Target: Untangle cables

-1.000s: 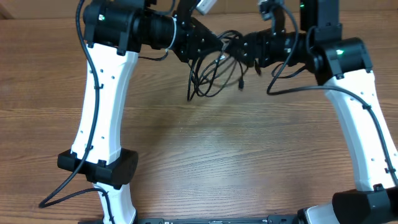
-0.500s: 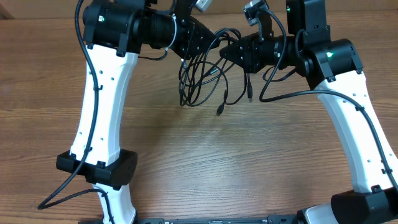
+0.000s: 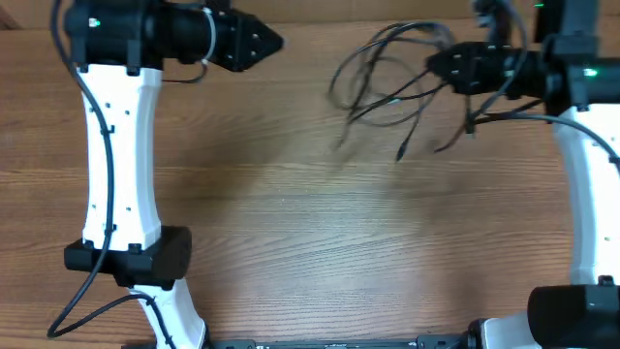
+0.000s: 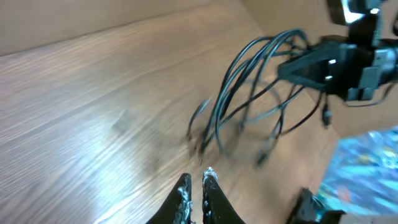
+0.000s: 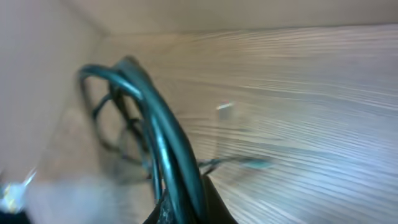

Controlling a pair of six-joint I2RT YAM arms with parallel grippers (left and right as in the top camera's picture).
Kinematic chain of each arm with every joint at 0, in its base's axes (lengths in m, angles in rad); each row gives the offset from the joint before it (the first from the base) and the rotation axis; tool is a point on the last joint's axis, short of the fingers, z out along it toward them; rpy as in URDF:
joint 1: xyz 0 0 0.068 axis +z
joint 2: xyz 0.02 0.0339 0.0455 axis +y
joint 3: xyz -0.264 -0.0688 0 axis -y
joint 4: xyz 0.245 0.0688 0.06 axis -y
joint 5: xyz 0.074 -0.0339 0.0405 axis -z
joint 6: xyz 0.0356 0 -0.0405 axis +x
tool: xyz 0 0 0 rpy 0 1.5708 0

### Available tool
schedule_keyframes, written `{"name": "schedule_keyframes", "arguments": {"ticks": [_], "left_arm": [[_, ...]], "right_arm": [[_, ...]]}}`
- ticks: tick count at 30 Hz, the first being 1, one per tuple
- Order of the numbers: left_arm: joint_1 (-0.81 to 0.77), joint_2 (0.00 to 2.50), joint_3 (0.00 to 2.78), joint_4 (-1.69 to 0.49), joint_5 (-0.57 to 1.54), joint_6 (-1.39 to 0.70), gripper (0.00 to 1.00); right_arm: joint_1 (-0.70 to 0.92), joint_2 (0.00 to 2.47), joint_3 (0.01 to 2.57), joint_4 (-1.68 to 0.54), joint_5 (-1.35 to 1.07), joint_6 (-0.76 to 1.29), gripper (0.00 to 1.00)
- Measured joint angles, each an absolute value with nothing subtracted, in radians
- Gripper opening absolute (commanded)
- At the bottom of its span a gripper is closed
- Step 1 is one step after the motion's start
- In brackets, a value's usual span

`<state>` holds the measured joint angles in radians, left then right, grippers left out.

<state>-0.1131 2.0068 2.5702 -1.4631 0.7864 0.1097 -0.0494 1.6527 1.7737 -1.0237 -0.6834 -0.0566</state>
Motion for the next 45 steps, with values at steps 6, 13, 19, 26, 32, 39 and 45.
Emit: {"name": "schedule_keyframes", "arguments": {"ticks": [6, 13, 19, 26, 32, 39, 45], "left_arm": [[-0.128, 2.007, 2.57, -1.464, 0.78, 0.102, 0.41], [-0.133, 2.007, 2.57, -1.466, 0.735, 0.113, 0.64], [-0.233, 2.003, 2.55, -1.458, 0.727, 0.273, 0.31], [-0.348, 2.003, 2.494, -1.421, 0.694, 0.348, 0.27], [-0.339, 2.003, 2.493, -1.422, 0.673, 0.355, 0.05], [-0.339, 2.003, 2.493, -1.413, 0.658, 0.34, 0.04], [-0.339, 2.003, 2.496, -1.414, 0.705, 0.313, 0.04]], "right_arm": [[-0.06, 1.653, 1.774, -1.075, -0.688, -0.108, 0.04], [-0.02, 1.653, 1.774, -1.066, -0.923, -0.186, 0.04], [0.045, 1.652, 1.774, -1.062, -1.047, -0.199, 0.04], [0.104, 1.652, 1.774, -1.063, -1.047, -0.195, 0.04], [0.104, 1.652, 1.774, -1.041, -1.051, -0.191, 0.04], [0.105, 1.652, 1.774, -1.05, -0.936, -0.184, 0.8], [0.105, 1.651, 1.774, -1.102, -0.717, -0.18, 0.89]]}}
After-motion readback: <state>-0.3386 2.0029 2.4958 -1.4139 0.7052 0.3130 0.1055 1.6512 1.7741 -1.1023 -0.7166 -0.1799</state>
